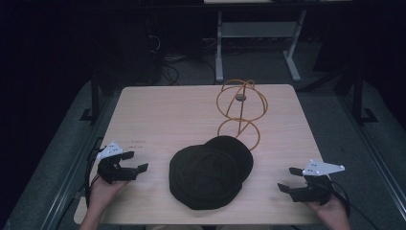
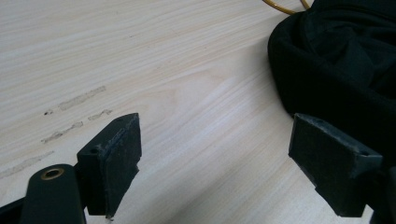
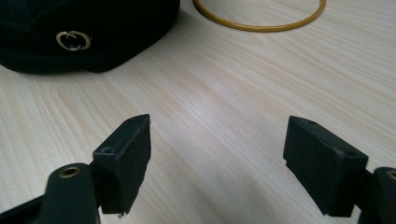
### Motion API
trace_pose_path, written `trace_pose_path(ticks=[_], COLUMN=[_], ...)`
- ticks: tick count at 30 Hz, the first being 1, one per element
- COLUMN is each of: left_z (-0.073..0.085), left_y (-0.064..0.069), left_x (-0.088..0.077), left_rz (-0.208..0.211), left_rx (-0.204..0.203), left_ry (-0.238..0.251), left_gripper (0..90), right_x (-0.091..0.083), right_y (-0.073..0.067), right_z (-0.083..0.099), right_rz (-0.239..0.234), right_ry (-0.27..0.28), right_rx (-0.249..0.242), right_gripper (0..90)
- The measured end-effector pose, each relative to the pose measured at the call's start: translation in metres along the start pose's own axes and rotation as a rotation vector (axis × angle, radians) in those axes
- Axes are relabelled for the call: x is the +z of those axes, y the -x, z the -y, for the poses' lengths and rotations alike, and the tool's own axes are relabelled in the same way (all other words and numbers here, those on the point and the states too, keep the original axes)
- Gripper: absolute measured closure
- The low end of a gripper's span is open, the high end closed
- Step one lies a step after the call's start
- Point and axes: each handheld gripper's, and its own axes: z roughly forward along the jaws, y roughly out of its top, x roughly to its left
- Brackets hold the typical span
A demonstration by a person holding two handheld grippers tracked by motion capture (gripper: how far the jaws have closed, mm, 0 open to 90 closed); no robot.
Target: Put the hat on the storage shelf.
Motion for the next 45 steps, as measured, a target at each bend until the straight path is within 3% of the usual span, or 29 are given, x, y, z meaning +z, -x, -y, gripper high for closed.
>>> trace_pose_path(ticks=[10,22,32,37,45], left_z=[0.000,0.001,0.001,0.001,0.001], left_y=[0.000,-0.002,-0.003,-0.004,-0.004], left_x=[0.000,-0.002,-0.004,-0.004,-0.004], left_rz=[-0.003,0.003,0.002,0.005,0.008], left_rx=[-0.016,-0.024,-0.037,-0.037,-0.036], left_ry=[0.004,0.010,0.024,0.023,0.025], left_gripper=[16.5,16.6,16.6,16.6,16.7], right_x=[-0.003,-0.011,-0.006,0.004,0.027], right_y=[-0.010,-0.022,-0.041,-0.061,-0.083], right_z=[-0.018,-0.046,-0.076,-0.099,-0.118], right_rz=[-0.067,-0.090,-0.131,-0.186,-0.267], right_ry=[0.058,0.084,0.047,0.024,-0.015], right_rx=[-0.027,-0.077,-0.152,-0.225,-0.285], right_gripper=[22.2,20.5,19.7,20.1,22.0])
